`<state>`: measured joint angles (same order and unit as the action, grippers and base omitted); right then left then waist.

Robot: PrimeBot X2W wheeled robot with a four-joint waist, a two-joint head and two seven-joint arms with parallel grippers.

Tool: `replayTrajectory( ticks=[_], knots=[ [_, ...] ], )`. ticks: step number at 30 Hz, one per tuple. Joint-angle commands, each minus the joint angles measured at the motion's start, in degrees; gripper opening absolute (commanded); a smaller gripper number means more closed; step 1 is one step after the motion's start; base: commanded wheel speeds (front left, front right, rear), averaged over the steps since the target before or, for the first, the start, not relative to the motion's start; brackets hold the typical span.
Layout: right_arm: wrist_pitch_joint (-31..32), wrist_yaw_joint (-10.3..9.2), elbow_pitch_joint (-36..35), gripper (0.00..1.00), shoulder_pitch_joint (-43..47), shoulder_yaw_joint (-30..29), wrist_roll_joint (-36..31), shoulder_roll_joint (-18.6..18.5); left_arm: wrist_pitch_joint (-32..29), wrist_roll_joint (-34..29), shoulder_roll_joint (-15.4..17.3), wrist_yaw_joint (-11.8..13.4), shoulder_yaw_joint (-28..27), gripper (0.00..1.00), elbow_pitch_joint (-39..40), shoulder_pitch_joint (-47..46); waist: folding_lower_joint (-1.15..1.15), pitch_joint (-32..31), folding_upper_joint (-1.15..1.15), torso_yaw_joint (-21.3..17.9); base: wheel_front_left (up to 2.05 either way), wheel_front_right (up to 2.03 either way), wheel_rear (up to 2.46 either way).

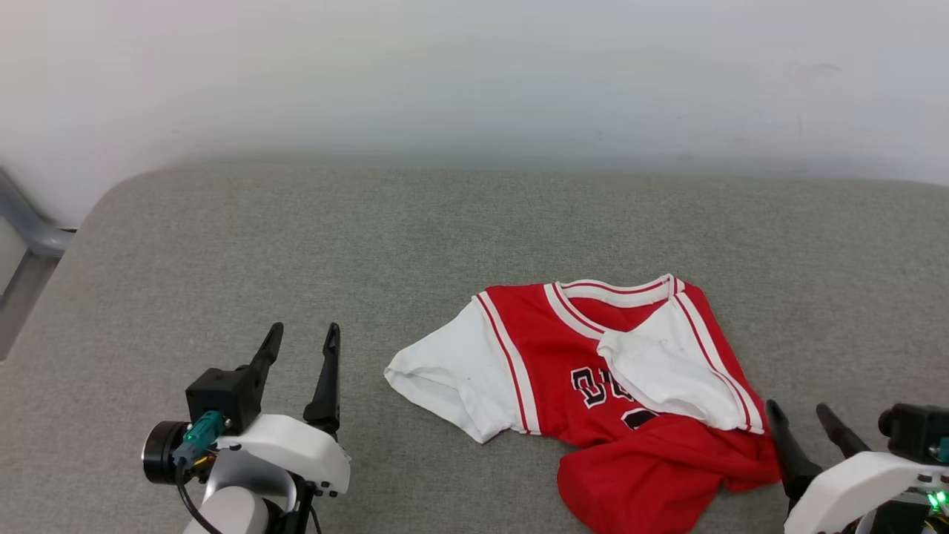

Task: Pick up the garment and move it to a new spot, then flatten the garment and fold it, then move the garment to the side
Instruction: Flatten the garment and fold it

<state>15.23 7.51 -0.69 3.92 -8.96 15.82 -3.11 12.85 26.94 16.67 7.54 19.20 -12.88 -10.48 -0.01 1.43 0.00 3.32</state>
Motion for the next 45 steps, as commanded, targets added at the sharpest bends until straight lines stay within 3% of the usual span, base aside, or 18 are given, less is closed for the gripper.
replayTrajectory(
  ticks=[1,13,20,27,28,29,37,45],
  knots=[
    [1.5,-0.04,-0.6,1.0,0.5,0.1,0.3,-0.1,0.0,0.0,0.0,-0.1,0.1,1.0,0.2,0.4,0.01,-0.1,0.0,0.2,0.0,0.0,0.0],
    [25.8,-0.04,-0.4,1.0,-10.4,9.8,4.0,-10.2,0.6,-0.6,-1.2,-1.1,1.8,1.0,0.6,-3.2,0.01,4.4,0.0,3.9,0.0,0.0,0.0],
    [32.7,-0.04,3.5,1.0,-19.9,20.9,6.6,-16.7,1.6,-0.5,-3.1,-1.8,1.8,1.0,-0.9,-6.4,0.01,8.2,0.0,6.3,0.0,0.0,0.0],
    [38.8,-0.04,7.6,1.0,-22.9,25.9,8.4,-20.4,2.2,-0.8,-3.9,-2.4,1.0,1.0,-1.9,-7.0,0.01,10.0,0.0,6.9,0.0,0.0,0.0],
    [38.7,-0.04,7.8,0.36,-23.2,26.1,8.6,-20.7,2.2,-0.9,-3.9,-2.4,0.8,1.0,-2.1,-7.1,0.01,10.2,0.0,6.8,0.0,0.0,0.0],
    [38.5,-0.04,8.0,0.0,-23.4,26.1,8.8,-20.7,2.3,-1.0,-3.9,-2.5,0.6,1.0,-2.2,-7.1,0.01,10.3,0.0,6.7,0.0,0.0,0.0],
    [32.9,-0.04,9.2,0.0,-27.3,22.3,9.0,-19.7,2.4,-1.5,-4.0,-2.4,-1.0,1.0,-2.4,-6.3,0.01,9.8,0.0,4.6,0.0,0.0,0.0],
    [27.8,-0.05,11.3,0.0,-25.6,8.6,8.1,-16.4,2.4,-2.0,-3.8,-2.7,-1.6,1.0,-1.9,-5.8,0.01,9.4,0.0,2.0,0.0,0.0,0.0]
  ],
)
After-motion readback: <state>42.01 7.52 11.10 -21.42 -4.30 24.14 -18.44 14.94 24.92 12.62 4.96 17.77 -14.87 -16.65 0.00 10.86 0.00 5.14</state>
